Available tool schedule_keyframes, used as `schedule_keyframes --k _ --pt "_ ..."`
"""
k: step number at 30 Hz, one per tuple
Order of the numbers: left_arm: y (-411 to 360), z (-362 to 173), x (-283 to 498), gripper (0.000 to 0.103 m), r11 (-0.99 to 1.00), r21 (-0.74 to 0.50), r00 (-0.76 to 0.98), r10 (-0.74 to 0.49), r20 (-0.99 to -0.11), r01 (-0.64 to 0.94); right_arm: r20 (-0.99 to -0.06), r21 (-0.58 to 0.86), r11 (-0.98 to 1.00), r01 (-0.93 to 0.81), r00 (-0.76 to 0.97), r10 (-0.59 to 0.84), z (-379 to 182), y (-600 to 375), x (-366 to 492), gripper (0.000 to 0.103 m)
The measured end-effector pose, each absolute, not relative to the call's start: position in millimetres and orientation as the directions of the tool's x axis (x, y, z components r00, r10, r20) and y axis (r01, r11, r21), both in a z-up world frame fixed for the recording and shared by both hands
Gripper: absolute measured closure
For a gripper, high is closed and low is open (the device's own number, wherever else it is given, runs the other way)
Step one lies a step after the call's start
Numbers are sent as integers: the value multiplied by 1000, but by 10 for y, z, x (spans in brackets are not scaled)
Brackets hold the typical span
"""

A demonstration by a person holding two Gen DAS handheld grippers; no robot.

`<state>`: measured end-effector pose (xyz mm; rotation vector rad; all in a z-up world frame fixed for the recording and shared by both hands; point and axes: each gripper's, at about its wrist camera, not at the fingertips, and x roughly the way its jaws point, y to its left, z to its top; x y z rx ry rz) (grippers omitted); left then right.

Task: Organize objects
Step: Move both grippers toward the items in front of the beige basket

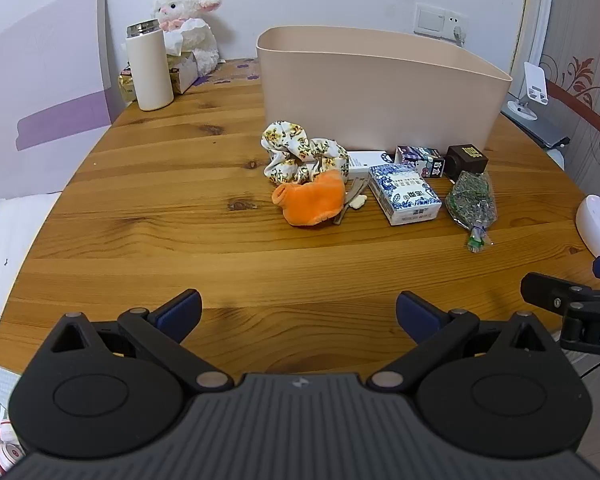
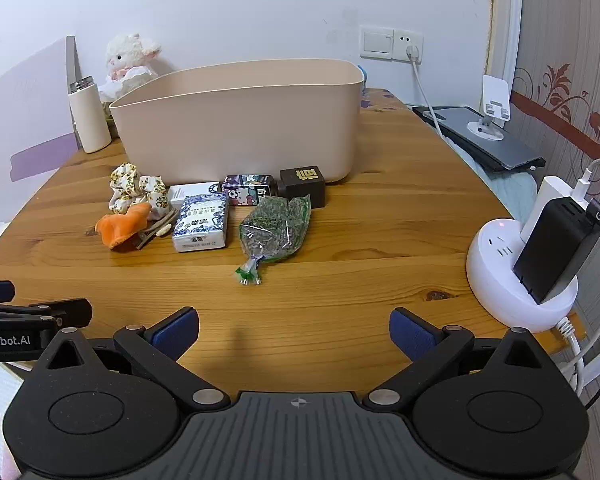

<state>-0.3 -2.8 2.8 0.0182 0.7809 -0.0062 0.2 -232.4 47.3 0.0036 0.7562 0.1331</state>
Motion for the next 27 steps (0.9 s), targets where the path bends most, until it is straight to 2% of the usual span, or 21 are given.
schedule_keyframes --k 27 --pt "-15 -48 20 0 1000 20 694 10 -720 6 -703 86 988 -126 696 150 405 -2350 44 0"
